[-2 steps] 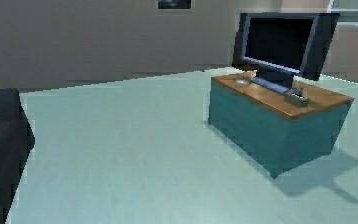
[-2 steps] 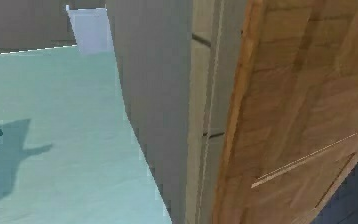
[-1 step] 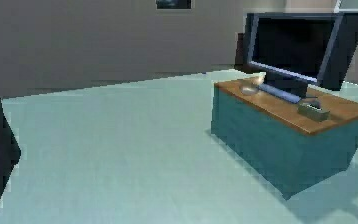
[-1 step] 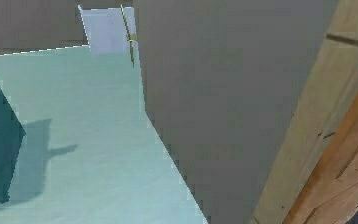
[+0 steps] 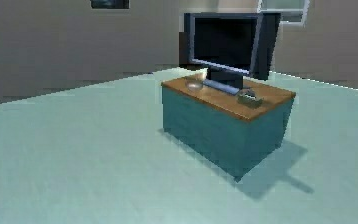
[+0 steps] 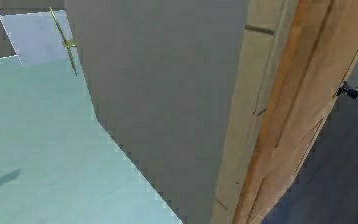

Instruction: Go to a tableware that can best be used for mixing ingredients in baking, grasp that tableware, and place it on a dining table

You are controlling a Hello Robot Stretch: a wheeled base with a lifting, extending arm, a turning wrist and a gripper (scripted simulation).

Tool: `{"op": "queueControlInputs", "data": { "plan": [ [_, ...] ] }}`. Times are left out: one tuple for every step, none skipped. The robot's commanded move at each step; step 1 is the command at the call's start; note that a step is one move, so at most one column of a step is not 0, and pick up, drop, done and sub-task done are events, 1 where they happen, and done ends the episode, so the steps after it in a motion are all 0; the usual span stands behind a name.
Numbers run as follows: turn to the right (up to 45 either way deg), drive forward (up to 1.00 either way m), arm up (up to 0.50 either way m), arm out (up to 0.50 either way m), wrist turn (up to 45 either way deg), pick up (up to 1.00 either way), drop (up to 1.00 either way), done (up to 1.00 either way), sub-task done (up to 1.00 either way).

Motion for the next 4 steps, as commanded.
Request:
{"op": "queueControlInputs", "data": {
  "plan": [
    [0.0,1.0,0.0,0.0,0.0,0.0,0.0,0.0,0.0],
    [0.0,0.2,0.0,0.0,0.0,0.0,0.0,0.0,0.0],
    [-45.0,0.0,0.0,0.0,0.0,0.0,0.0,0.0,0.0],
    [-30.0,0.0,0.0,0.0,0.0,0.0,0.0,0.0,0.0]
  ]
}}
